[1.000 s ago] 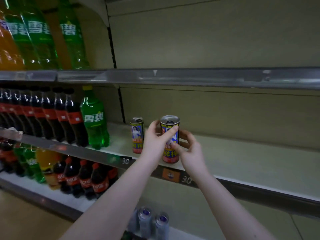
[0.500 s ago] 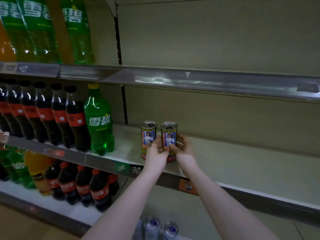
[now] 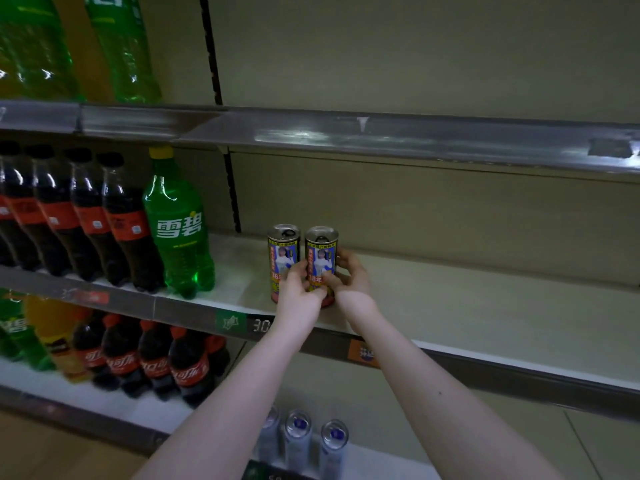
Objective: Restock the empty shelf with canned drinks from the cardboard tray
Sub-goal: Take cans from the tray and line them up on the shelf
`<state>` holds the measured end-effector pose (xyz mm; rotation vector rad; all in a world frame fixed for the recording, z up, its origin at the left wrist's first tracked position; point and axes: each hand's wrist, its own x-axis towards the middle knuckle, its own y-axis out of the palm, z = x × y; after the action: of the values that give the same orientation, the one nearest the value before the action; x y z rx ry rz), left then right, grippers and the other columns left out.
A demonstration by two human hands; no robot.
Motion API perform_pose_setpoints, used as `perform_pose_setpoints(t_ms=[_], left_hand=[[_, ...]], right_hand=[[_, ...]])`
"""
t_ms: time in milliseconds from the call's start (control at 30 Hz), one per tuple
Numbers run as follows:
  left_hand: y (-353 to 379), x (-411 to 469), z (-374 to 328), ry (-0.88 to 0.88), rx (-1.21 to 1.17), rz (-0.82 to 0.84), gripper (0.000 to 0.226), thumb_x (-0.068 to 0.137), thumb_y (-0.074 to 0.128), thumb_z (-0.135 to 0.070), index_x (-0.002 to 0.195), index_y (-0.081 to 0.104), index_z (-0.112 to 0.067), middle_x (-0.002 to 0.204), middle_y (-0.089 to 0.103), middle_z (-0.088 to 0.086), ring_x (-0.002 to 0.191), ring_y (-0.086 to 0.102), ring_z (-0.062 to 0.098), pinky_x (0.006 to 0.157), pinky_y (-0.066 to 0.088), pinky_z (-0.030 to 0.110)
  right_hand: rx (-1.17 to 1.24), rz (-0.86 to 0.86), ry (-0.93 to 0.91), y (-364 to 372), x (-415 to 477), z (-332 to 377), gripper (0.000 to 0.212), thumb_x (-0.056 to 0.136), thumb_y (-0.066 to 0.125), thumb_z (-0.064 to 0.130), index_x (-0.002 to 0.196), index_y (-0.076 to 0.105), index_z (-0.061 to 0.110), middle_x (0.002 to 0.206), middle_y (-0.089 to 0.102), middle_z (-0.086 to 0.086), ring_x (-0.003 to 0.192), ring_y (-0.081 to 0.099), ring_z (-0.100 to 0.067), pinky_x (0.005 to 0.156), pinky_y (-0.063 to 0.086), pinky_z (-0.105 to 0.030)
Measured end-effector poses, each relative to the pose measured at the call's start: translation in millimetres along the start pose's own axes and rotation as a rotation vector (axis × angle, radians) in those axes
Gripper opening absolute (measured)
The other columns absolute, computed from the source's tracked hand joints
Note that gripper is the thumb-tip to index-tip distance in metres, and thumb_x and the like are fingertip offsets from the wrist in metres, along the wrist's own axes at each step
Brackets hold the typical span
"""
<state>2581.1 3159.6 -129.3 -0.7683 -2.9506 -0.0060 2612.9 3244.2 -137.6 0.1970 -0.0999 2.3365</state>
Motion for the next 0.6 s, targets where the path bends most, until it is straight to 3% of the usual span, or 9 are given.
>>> perform_pose_setpoints(t_ms=[67,200,300,367,467,600], left_hand=[[-0.8,-2.9,1.5,0.006,0.019,-0.011,0.055,0.080,0.053,0.014,0.131,0.041,-0.001,0.116,0.053,0.011,0.102,0.054,0.021,0.099,0.043,0.038],[-2.2,-8.4,-2.4,0.010,0.010,-0.018,0.051,0.081,0.053,0.012,0.129,0.043,-0.003,0.113,0.054,0.011,0.100,0.055,0.022,0.100,0.044,0.041],[-2.3,-11.7,-3.1,0.083,0.010,-0.075,0.042,0.081,0.057,0.007,0.115,0.048,-0.014,0.121,0.055,0.016,0.107,0.057,0.028,0.100,0.044,0.045],[-0.9,-19.3,-4.4,0.147,0.032,-0.128,0.034,0.082,0.062,-0.001,0.107,0.047,-0.018,0.122,0.053,0.016,0.104,0.058,0.024,0.096,0.046,0.039],[13.7,-39.8,-10.0,0.216,-0.011,-0.123,0.027,0.084,0.063,-0.006,0.104,0.049,-0.016,0.115,0.055,0.012,0.099,0.058,0.020,0.092,0.049,0.038],[48.7,-75.4,-17.6,0.282,-0.099,-0.016,0.020,0.088,0.057,-0.004,0.105,0.049,-0.010,0.103,0.055,0.001,0.090,0.054,0.005,0.081,0.043,0.009]], right_hand=[[-0.012,0.000,-0.013,-0.5,-3.9,0.3,0.041,0.087,0.052,-0.011,0.126,0.047,0.001,0.124,0.058,-0.017,0.099,0.058,-0.021,0.070,0.047,-0.016],[0.013,0.021,-0.015,0.4,-9.2,2.2,0.043,0.087,0.053,-0.009,0.128,0.045,0.001,0.126,0.057,-0.018,0.107,0.058,-0.025,0.069,0.047,-0.008],[0.007,0.021,-0.025,-3.2,-14.0,4.6,0.056,0.087,0.060,0.002,0.138,0.038,0.007,0.138,0.047,-0.012,0.127,0.047,-0.024,0.092,0.041,-0.017],[-0.003,0.000,-0.045,-11.2,-21.3,9.2,0.060,0.089,0.058,0.005,0.142,0.033,0.012,0.144,0.041,-0.007,0.132,0.041,-0.023,0.101,0.035,-0.024],[0.086,0.004,-0.130,-30.7,-40.0,16.6,0.053,0.092,0.051,0.001,0.140,0.033,0.012,0.136,0.044,-0.006,0.128,0.043,-0.022,0.102,0.036,-0.023],[0.230,-0.045,-0.228,-70.3,-77.4,20.4,0.039,0.095,0.045,0.000,0.132,0.042,0.013,0.127,0.051,-0.004,0.111,0.051,-0.003,0.094,0.041,-0.009]])
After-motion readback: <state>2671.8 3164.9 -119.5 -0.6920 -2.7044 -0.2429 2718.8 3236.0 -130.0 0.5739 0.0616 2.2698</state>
